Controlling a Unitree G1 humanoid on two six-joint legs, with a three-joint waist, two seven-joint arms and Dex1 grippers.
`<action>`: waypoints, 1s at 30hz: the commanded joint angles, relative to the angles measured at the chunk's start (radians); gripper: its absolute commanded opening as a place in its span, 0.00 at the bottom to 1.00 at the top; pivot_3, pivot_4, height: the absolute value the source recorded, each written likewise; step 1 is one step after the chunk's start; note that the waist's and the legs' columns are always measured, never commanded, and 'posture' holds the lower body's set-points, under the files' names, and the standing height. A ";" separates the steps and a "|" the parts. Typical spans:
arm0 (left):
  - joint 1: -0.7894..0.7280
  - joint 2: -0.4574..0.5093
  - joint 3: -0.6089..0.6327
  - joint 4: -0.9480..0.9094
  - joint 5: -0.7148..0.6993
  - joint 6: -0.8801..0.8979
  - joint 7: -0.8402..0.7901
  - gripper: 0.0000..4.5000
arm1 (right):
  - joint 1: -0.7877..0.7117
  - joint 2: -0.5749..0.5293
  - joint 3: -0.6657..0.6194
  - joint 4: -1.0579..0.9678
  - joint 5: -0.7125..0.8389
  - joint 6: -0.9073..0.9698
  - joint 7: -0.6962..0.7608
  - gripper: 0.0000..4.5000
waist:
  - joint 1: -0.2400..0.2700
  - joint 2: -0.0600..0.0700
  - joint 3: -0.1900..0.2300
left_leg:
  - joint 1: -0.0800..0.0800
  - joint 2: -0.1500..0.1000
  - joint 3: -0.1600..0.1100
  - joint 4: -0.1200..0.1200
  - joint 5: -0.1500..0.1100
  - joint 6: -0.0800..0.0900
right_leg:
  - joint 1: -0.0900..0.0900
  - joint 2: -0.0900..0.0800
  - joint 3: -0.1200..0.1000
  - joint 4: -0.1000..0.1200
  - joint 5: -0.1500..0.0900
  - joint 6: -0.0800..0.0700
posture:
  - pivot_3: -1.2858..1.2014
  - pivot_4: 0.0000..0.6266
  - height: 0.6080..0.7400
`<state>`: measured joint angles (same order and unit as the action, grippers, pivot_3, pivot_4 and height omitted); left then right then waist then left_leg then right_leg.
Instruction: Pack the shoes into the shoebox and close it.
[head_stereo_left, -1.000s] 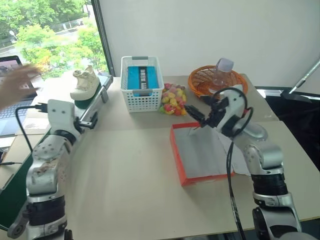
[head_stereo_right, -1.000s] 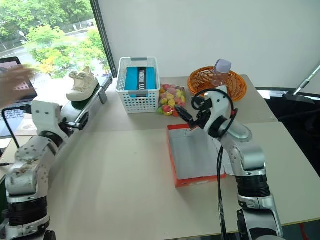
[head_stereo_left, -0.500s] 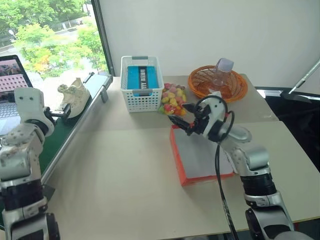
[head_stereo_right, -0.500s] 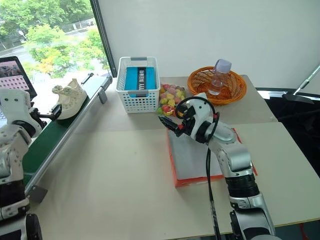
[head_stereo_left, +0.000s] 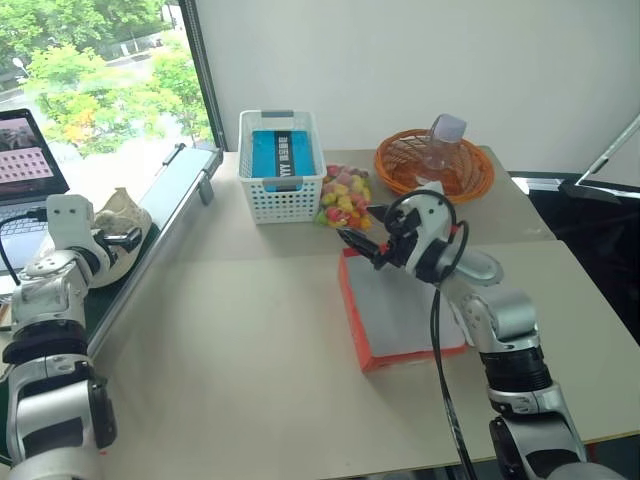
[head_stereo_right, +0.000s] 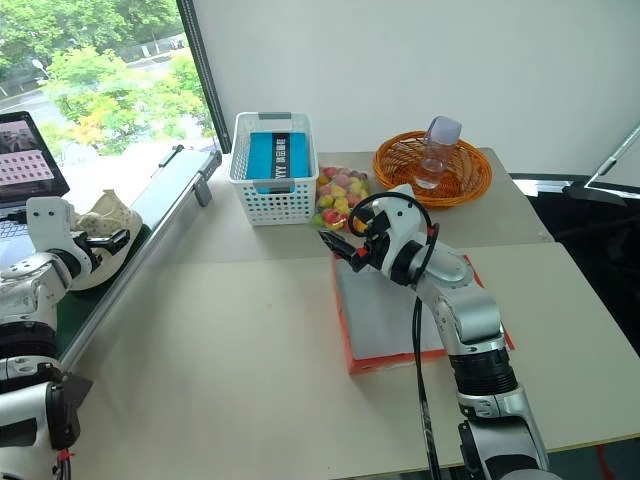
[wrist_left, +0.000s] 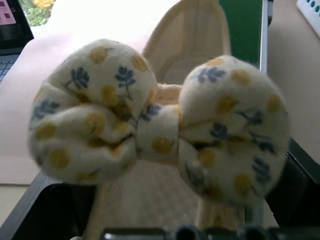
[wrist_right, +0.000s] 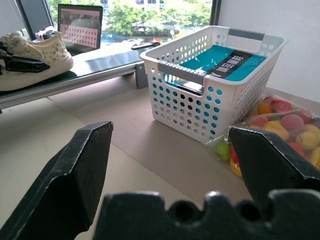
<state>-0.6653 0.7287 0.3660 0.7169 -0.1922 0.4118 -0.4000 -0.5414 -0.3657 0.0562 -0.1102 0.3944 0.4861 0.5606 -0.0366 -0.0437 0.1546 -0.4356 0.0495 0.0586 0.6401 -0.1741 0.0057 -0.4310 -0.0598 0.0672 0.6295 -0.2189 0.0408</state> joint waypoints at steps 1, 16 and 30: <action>-0.008 0.001 0.006 0.015 -0.017 -0.026 -0.020 0.86 | -0.019 -0.014 -0.030 -0.038 -0.008 -0.009 -0.002 1.00 | 0.005 0.000 0.000 | 0.000 0.000 0.000 0.000 0.000 0.000 | 0.000 0.000 0.000 0.000 0.000 0.000 | 0.52 0.24 1.00; -0.025 -0.131 0.057 -0.546 -0.206 0.205 0.066 0.10 | -0.038 -0.003 -0.080 -0.055 0.040 0.050 -0.020 1.00 | 0.035 -0.005 0.000 | -0.008 0.000 0.000 0.002 0.000 0.000 | -0.005 0.000 -0.001 0.000 0.001 0.001 | 0.52 0.24 1.00; -0.200 -0.480 -0.125 -0.920 -0.432 0.415 0.178 0.10 | -0.245 0.192 -0.523 -0.017 0.641 0.464 -0.499 1.00 | 0.019 -0.005 0.001 | -0.009 0.000 -0.003 0.002 0.001 0.000 | -0.006 0.001 0.000 0.001 0.003 0.002 | 0.52 0.24 1.00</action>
<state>-0.8459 0.2650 0.2606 -0.1450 -0.5957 0.8303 -0.2309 -0.7731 -0.1737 -0.4546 -0.0828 0.9519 0.9037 0.0965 -0.0181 -0.0490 0.1554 -0.4454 0.0491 0.0560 0.6424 -0.1734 0.0054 -0.4373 -0.0588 0.0668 0.6303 -0.2161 0.0427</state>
